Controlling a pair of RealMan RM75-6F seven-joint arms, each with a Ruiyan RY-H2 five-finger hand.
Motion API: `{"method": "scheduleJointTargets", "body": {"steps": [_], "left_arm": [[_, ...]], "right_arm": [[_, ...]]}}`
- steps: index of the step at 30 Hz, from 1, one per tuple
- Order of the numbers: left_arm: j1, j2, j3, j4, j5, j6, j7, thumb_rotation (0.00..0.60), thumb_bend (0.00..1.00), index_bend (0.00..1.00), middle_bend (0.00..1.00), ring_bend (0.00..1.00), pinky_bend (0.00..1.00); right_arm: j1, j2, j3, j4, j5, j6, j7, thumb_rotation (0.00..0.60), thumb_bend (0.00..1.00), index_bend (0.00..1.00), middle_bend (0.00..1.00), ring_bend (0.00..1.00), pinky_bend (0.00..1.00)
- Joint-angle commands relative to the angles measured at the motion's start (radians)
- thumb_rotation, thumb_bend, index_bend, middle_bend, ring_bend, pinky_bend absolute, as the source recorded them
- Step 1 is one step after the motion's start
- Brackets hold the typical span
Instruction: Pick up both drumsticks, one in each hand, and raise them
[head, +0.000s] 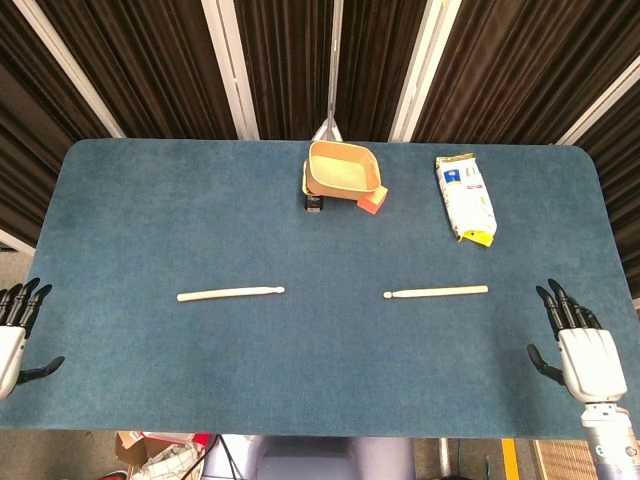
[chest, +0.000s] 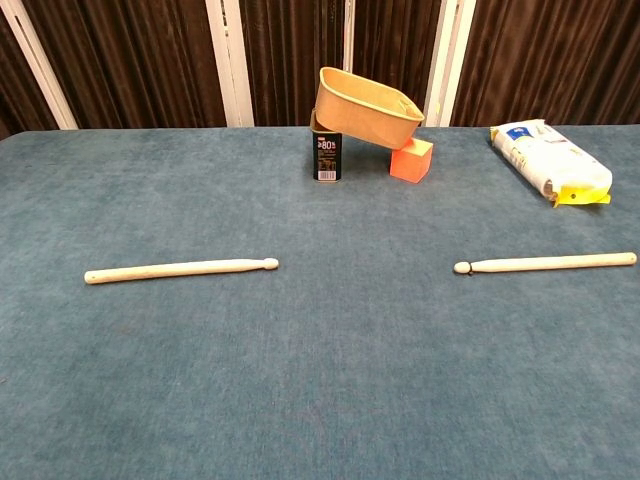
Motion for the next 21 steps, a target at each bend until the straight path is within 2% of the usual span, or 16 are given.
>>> {"method": "scheduleJointTargets", "body": {"steps": [1, 3, 5, 12, 15, 21], "left_arm": [[0.002, -0.001, -0.001, 0.0, 0.004, 0.006, -0.003, 0.6, 0.0, 0.0, 0.0, 0.0, 0.0], [0.002, -0.001, -0.002, 0.001, 0.006, 0.008, -0.005, 0.6, 0.0, 0.0, 0.0, 0.0, 0.0], [0.002, -0.002, -0.002, 0.001, 0.007, 0.009, -0.006, 0.6, 0.0, 0.0, 0.0, 0.0, 0.0], [-0.001, -0.005, -0.001, 0.0, 0.013, 0.005, 0.0, 0.6, 0.0, 0.0, 0.0, 0.0, 0.0], [-0.002, -0.004, -0.002, 0.0, 0.012, 0.004, -0.003, 0.6, 0.0, 0.0, 0.0, 0.0, 0.0], [-0.004, 0.0, -0.004, 0.002, 0.009, 0.001, -0.013, 0.6, 0.0, 0.0, 0.0, 0.0, 0.0]], "right_arm": [[0.018, -0.019, 0.024, 0.02, -0.024, 0.023, -0.002, 0.6, 0.35, 0.23, 0.31, 0.84, 0.82], [0.036, -0.026, 0.038, 0.033, -0.026, 0.014, -0.022, 0.6, 0.35, 0.31, 0.39, 0.88, 0.84], [0.06, -0.03, 0.053, 0.038, -0.013, -0.014, -0.045, 0.6, 0.35, 0.34, 0.42, 0.89, 0.85], [0.179, -0.048, 0.13, 0.033, 0.158, -0.23, -0.126, 0.6, 0.35, 0.4, 0.43, 0.92, 0.85], [0.241, -0.074, 0.172, 0.047, 0.269, -0.333, -0.175, 0.6, 0.34, 0.41, 0.43, 0.92, 0.85], [0.326, -0.14, 0.193, 0.125, 0.405, -0.446, -0.282, 0.6, 0.34, 0.41, 0.43, 0.92, 0.85]]}}
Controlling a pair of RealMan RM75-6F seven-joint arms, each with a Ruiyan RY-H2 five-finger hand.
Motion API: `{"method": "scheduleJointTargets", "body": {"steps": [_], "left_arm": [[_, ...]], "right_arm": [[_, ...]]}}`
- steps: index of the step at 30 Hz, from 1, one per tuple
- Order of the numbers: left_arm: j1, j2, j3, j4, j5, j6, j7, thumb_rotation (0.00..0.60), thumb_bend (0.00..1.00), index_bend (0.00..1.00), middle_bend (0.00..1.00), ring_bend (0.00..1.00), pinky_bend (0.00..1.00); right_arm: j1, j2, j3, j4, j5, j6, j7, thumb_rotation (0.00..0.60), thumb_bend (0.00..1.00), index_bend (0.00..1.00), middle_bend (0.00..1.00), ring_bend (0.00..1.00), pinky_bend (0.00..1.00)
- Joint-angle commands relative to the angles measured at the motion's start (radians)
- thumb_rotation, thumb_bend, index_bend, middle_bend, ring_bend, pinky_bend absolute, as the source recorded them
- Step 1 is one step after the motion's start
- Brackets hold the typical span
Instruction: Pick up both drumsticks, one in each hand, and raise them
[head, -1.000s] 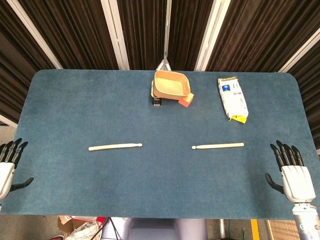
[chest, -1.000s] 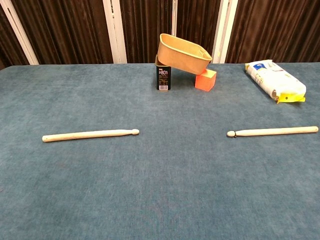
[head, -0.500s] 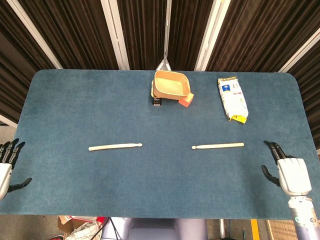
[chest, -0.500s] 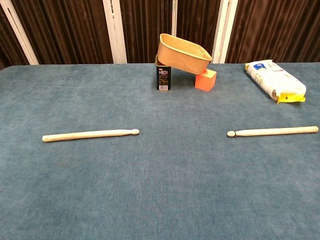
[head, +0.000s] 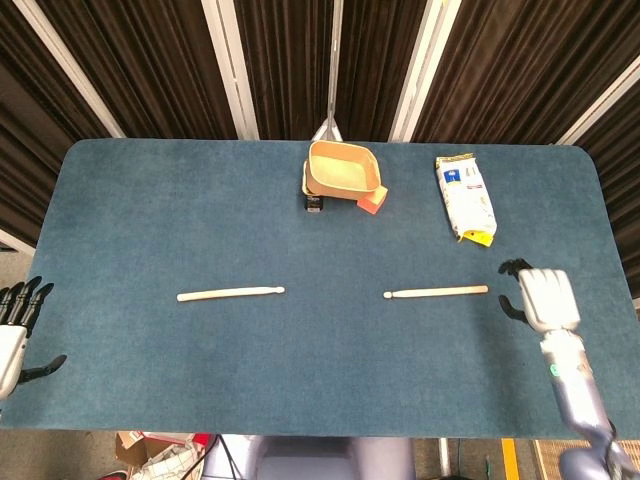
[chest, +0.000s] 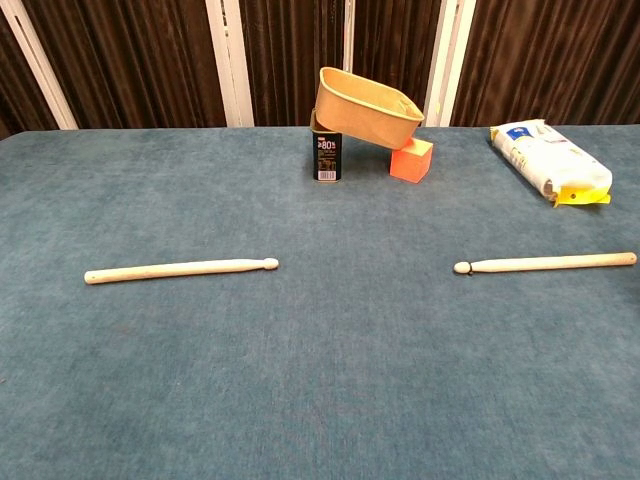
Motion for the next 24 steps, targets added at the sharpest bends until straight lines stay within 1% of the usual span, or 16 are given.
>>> {"method": "scheduleJointTargets", "body": {"steps": [1, 7, 11, 14, 17, 24], "left_arm": [[-0.001, 0.001, -0.001, 0.001, 0.0, -0.001, -0.003, 0.6, 0.0, 0.0, 0.0, 0.0, 0.0], [-0.004, 0.004, 0.0, -0.001, -0.005, -0.011, -0.004, 0.6, 0.0, 0.0, 0.0, 0.0, 0.0], [-0.005, 0.005, -0.002, -0.002, -0.009, -0.014, -0.005, 0.6, 0.0, 0.0, 0.0, 0.0, 0.0], [-0.006, 0.005, -0.003, -0.004, -0.016, -0.02, -0.007, 0.6, 0.0, 0.0, 0.0, 0.0, 0.0], [-0.008, 0.005, -0.005, -0.004, -0.019, -0.023, -0.005, 0.6, 0.0, 0.0, 0.0, 0.0, 0.0], [-0.01, 0.003, -0.007, -0.005, -0.022, -0.025, 0.0, 0.6, 0.0, 0.0, 0.0, 0.0, 0.0]], "right_arm": [[0.071, -0.065, 0.022, 0.073, 0.087, -0.078, -0.087, 0.6, 0.34, 0.42, 0.43, 0.92, 0.85], [0.119, -0.153, 0.005, 0.178, 0.15, -0.129, -0.143, 0.6, 0.34, 0.43, 0.43, 0.92, 0.85], [0.133, -0.196, -0.015, 0.232, 0.165, -0.151, -0.155, 0.6, 0.34, 0.43, 0.43, 0.92, 0.85], [0.136, -0.222, -0.029, 0.269, 0.17, -0.163, -0.149, 0.6, 0.34, 0.43, 0.43, 0.92, 0.85], [0.14, -0.246, -0.039, 0.311, 0.171, -0.172, -0.14, 0.6, 0.34, 0.46, 0.43, 0.92, 0.85], [0.147, -0.28, -0.043, 0.375, 0.168, -0.184, -0.097, 0.6, 0.34, 0.48, 0.44, 0.92, 0.85]]}}
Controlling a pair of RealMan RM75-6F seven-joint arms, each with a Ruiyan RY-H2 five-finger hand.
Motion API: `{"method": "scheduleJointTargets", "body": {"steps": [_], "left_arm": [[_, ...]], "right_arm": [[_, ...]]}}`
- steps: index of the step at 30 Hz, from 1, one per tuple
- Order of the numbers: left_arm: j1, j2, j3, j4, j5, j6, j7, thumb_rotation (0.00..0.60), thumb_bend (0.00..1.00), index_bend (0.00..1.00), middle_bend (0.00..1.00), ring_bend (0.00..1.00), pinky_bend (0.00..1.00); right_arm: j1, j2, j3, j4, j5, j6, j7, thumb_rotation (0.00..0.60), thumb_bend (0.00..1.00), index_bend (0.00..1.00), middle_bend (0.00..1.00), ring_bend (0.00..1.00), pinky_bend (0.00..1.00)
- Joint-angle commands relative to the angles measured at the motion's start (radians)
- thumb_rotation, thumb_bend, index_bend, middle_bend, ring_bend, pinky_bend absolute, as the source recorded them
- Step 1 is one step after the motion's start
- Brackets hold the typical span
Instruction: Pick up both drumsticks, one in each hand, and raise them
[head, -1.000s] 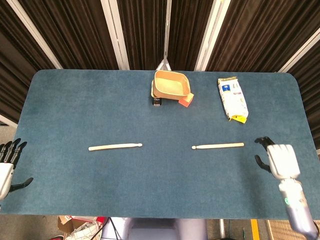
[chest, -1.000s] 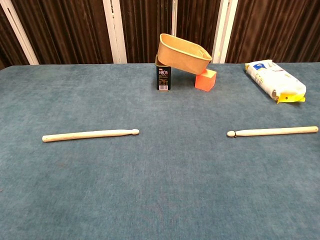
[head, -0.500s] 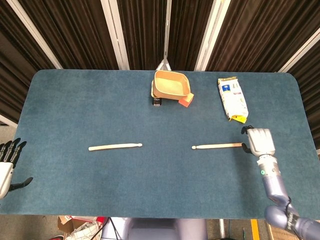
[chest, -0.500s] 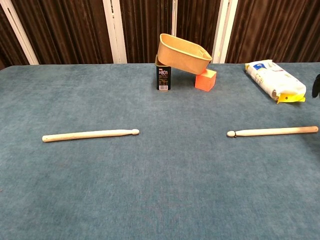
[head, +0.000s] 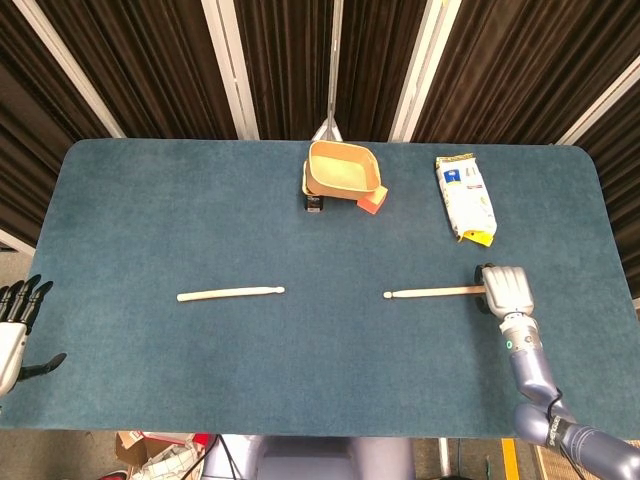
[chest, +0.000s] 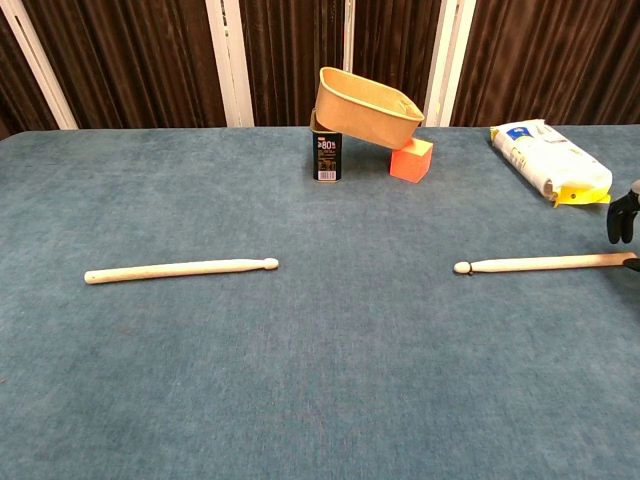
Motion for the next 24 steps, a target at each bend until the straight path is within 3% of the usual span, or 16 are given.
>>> {"method": "scheduleJointTargets", "body": {"steps": [1, 24], "left_arm": [[-0.001, -0.001, 0.0, 0.001, -0.001, -0.001, 0.002, 0.6, 0.0, 0.0, 0.0, 0.0, 0.0], [-0.005, -0.002, -0.004, 0.002, -0.006, -0.007, -0.003, 0.6, 0.0, 0.0, 0.0, 0.0, 0.0]], "right_arm": [[0.004, -0.014, -0.005, 0.019, -0.006, -0.006, 0.017, 0.6, 0.34, 0.48, 0.44, 0.92, 0.85], [0.027, -0.119, -0.035, 0.178, -0.078, 0.007, 0.074, 0.6, 0.34, 0.55, 0.51, 0.92, 0.85]]}}
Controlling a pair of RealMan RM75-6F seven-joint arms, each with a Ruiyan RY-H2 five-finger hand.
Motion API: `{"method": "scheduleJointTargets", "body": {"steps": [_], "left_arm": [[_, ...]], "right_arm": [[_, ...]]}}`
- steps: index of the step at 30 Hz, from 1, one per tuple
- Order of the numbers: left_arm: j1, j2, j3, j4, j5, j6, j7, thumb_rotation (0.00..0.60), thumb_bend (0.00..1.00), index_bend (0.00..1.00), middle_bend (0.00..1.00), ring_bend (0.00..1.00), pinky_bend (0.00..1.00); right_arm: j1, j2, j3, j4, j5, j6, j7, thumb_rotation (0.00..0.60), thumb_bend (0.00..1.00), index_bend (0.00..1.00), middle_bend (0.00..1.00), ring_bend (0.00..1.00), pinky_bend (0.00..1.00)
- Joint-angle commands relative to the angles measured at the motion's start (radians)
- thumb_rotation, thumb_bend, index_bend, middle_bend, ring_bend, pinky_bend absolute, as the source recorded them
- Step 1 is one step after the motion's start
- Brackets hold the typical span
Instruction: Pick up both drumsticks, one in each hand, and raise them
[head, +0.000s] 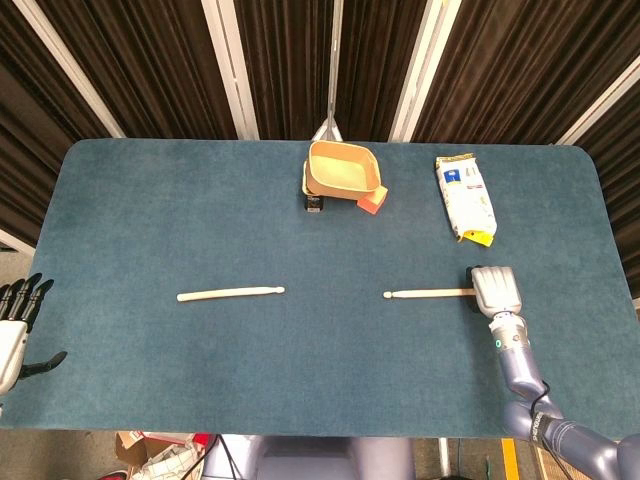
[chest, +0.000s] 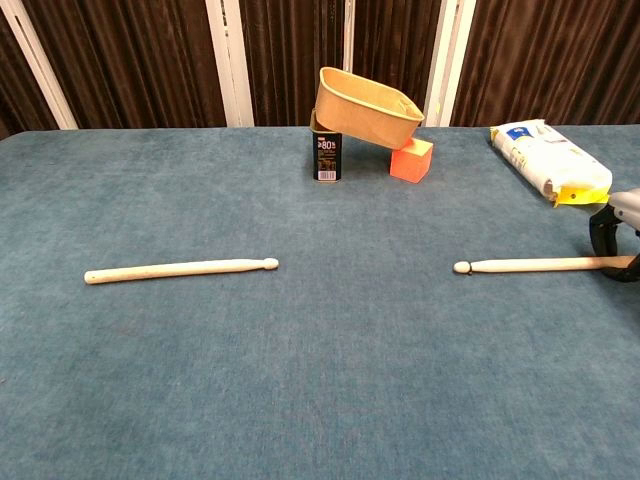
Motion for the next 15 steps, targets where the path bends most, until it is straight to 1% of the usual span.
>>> {"method": "scheduleJointTargets", "body": {"steps": [1, 3, 9, 15], "left_arm": [[0.0, 0.0, 0.0, -0.001, 0.0, -0.001, -0.002, 0.6, 0.0, 0.0, 0.0, 0.0, 0.0], [-0.001, 0.001, 0.0, -0.001, 0.0, -0.001, -0.002, 0.6, 0.0, 0.0, 0.0, 0.0, 0.0], [-0.002, 0.002, 0.001, -0.002, 0.001, -0.003, -0.004, 0.6, 0.0, 0.0, 0.0, 0.0, 0.0], [-0.004, 0.004, 0.001, -0.007, -0.001, -0.009, -0.001, 0.6, 0.0, 0.0, 0.0, 0.0, 0.0]], "right_arm": [[0.002, -0.014, -0.005, 0.02, -0.01, 0.002, 0.009, 0.6, 0.34, 0.55, 0.52, 0.92, 0.85], [0.003, -0.02, -0.006, 0.031, -0.014, 0.002, 0.013, 0.6, 0.34, 0.57, 0.53, 0.92, 0.85], [0.001, -0.03, -0.008, 0.046, -0.03, 0.013, 0.033, 0.6, 0.36, 0.68, 0.6, 0.92, 0.85], [-0.006, 0.012, -0.009, -0.019, -0.081, 0.059, 0.07, 0.6, 0.41, 0.73, 0.63, 0.92, 0.85]]}}
